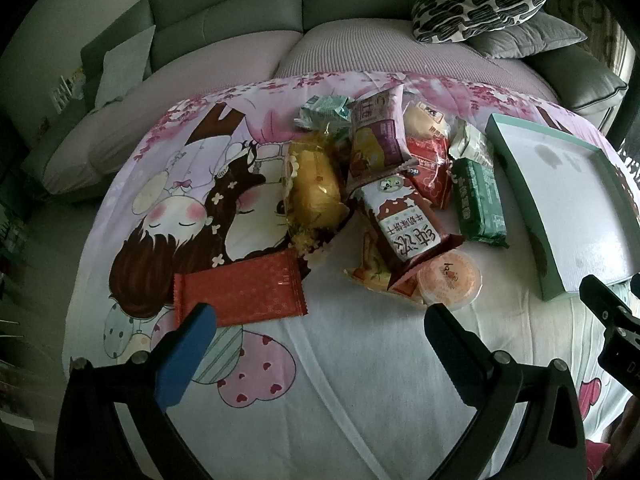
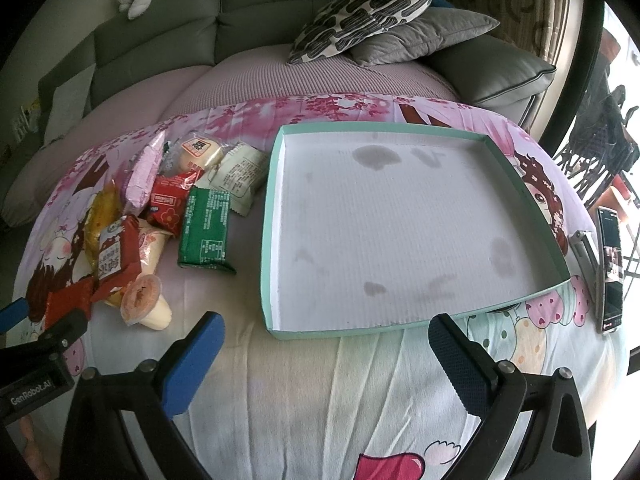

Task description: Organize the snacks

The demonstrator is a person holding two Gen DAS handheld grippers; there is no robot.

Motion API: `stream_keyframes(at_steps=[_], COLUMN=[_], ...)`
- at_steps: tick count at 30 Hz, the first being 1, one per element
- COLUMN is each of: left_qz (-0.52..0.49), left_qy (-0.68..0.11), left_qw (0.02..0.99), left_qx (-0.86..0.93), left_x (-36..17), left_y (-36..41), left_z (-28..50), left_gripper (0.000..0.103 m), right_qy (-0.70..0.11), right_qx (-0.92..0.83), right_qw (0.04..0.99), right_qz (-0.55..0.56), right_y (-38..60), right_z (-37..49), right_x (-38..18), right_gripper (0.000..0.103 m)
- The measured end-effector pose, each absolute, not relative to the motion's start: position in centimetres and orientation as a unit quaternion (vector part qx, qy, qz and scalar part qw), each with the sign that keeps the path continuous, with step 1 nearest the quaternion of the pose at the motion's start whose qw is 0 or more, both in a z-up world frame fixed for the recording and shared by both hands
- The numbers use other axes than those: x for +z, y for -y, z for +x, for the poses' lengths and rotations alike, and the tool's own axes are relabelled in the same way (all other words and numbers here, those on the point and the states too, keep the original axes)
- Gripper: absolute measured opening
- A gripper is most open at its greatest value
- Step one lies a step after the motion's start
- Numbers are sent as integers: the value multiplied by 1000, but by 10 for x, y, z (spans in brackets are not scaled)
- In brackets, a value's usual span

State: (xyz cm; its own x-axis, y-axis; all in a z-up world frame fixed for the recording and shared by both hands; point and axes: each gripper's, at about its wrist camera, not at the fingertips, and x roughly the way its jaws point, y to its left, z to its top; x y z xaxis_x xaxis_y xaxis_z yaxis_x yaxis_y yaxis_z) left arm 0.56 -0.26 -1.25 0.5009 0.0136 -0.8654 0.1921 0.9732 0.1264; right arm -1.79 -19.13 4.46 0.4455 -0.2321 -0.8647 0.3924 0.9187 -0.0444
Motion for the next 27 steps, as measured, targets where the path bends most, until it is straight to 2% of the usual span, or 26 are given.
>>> stream_keyframes(at_steps=[14, 27], left_qz=[85, -4], left_qy=[-498, -506], left_qw=[861, 862], left_qx=[-52, -19], left_x=[-12, 8], left_y=[-3, -84], left_z=[7, 38], left_gripper=[103, 103], right_qy=[-494, -482], right_qx=[-181, -91], right_qw=[847, 870], right_qz=[80, 52], right_y=[191, 152], right_z=[-18, 3], right_x=[44, 58], right_gripper=[103, 103])
